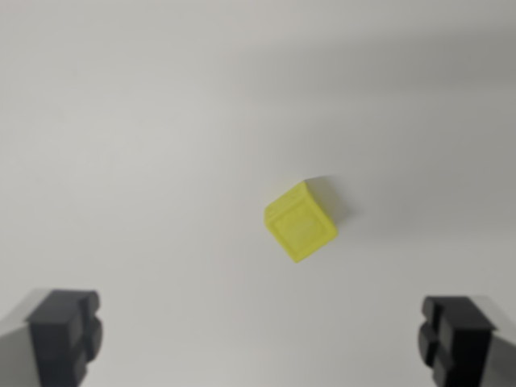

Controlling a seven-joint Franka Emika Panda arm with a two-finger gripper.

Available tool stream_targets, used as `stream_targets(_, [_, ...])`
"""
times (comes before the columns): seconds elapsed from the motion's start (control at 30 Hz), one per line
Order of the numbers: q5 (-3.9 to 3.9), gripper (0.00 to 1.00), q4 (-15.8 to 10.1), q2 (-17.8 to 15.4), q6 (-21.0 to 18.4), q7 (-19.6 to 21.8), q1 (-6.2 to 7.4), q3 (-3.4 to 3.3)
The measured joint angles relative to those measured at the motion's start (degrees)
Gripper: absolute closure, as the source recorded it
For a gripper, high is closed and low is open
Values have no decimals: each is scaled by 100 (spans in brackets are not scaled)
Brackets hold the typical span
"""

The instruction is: Pick yellow cube

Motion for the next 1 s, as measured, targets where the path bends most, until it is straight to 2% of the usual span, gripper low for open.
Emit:
stream_targets(0.5, [0,0,-10,-4,2,-22,-2,0])
stream_targets(1.0, [3,0,-322,20,326,-337,-23,0])
